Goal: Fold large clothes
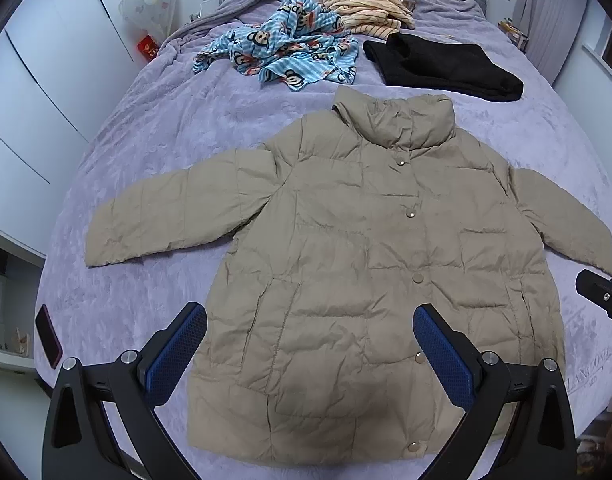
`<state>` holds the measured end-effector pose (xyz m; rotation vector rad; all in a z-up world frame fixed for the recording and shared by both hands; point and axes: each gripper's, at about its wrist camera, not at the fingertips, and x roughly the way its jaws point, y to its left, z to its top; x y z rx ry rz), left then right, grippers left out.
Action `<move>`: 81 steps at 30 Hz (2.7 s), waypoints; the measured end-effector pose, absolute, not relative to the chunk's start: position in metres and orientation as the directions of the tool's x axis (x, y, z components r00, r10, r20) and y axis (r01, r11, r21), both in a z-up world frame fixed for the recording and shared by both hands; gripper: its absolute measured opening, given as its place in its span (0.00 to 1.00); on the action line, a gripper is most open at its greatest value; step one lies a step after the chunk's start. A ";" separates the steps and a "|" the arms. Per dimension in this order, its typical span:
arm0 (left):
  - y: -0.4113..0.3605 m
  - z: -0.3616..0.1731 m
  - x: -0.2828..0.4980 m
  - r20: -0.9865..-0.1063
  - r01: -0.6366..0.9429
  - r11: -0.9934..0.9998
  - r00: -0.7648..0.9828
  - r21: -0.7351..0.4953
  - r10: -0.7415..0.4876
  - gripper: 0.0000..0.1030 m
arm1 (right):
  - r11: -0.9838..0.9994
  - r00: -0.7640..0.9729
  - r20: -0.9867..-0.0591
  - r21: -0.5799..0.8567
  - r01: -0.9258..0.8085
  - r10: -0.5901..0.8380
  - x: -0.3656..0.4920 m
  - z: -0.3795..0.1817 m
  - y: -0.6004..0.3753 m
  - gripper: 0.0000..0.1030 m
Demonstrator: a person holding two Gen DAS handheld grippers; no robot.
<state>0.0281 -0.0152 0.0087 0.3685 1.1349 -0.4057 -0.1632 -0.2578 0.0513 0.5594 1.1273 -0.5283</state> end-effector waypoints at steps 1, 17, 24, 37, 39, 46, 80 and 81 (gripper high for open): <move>-0.015 0.008 0.028 -0.923 0.489 0.869 0.364 0.077 -0.124 1.00 | 0.747 0.339 -0.934 0.147 0.648 -0.110 -0.163 0.051 -0.258 1.00; -0.014 0.008 0.027 -0.928 0.481 0.873 0.356 0.078 -0.114 1.00 | 0.748 0.338 -0.935 0.149 0.647 -0.106 -0.164 0.052 -0.259 1.00; -0.014 0.007 0.027 -0.931 0.480 0.874 0.349 0.078 -0.109 1.00 | 0.747 0.339 -0.935 0.151 0.647 -0.104 -0.164 0.051 -0.259 1.00; -0.015 0.006 0.026 -0.934 0.481 0.873 0.343 0.082 -0.102 1.00 | 0.746 0.339 -0.935 0.153 0.648 -0.102 -0.165 0.051 -0.259 1.00; -0.015 0.007 0.026 -0.935 0.480 0.874 0.339 0.078 -0.103 1.00 | 0.747 0.340 -0.935 0.153 0.647 -0.103 -0.166 0.051 -0.260 1.00; -0.016 0.008 0.025 -0.936 0.480 0.874 0.335 0.073 -0.106 1.00 | 0.745 0.341 -0.934 0.156 0.648 -0.102 -0.166 0.049 -0.259 1.00; 0.033 -0.058 0.075 -0.952 0.468 0.883 0.259 -0.024 -0.163 1.00 | 0.763 0.263 -0.964 0.141 0.631 -0.040 -0.142 0.003 -0.222 1.00; 0.039 -0.066 0.083 -0.951 0.460 0.887 0.257 -0.035 -0.171 1.00 | 0.766 0.260 -0.965 0.146 0.626 -0.029 -0.136 -0.003 -0.218 1.00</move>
